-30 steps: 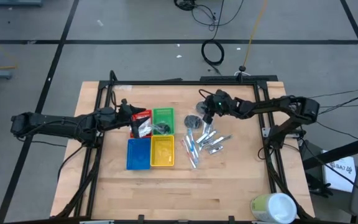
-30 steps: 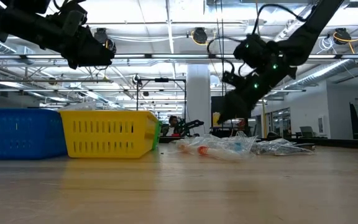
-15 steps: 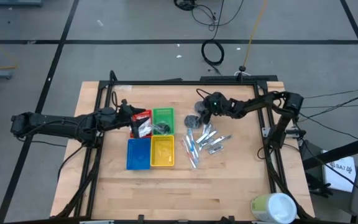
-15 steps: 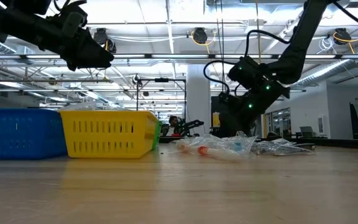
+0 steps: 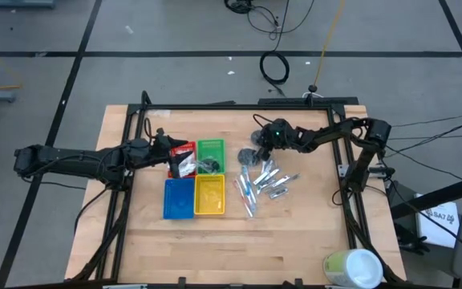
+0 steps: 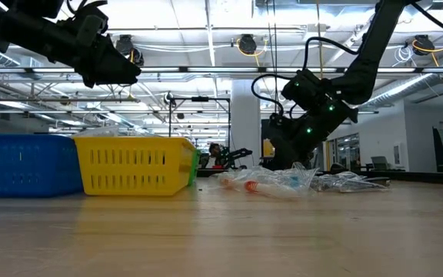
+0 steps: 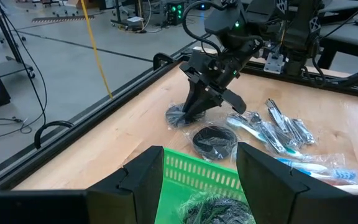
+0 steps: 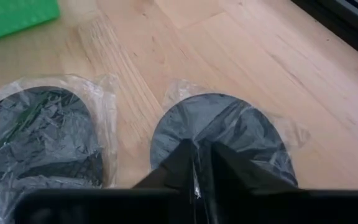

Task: Pick & Place Travel size toiletries
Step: Put the black hairbrush into the green bin

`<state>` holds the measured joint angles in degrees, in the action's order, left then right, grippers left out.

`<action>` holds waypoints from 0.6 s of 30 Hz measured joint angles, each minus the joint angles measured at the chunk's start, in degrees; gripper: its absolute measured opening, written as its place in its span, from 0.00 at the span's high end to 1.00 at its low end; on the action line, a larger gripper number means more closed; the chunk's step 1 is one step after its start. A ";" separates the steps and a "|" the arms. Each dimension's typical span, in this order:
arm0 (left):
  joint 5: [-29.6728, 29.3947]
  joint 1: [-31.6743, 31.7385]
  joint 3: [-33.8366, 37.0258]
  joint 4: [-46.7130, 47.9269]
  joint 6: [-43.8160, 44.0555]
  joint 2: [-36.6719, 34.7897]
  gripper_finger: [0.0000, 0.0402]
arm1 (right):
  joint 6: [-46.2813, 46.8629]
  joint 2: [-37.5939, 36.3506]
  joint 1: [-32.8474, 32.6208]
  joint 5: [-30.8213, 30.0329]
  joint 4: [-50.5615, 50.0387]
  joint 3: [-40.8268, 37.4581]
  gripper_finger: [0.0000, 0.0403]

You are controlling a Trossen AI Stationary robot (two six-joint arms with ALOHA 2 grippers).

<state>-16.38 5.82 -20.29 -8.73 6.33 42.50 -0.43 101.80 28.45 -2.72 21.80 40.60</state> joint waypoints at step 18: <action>-0.11 0.00 0.00 -2.00 2.99 1.01 0.50 | -2.64 -11.53 -2.64 5.94 4.69 -0.20 1.00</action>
<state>-16.50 5.82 -20.29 -10.73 9.31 43.51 -3.07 90.27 25.80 3.22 26.49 40.40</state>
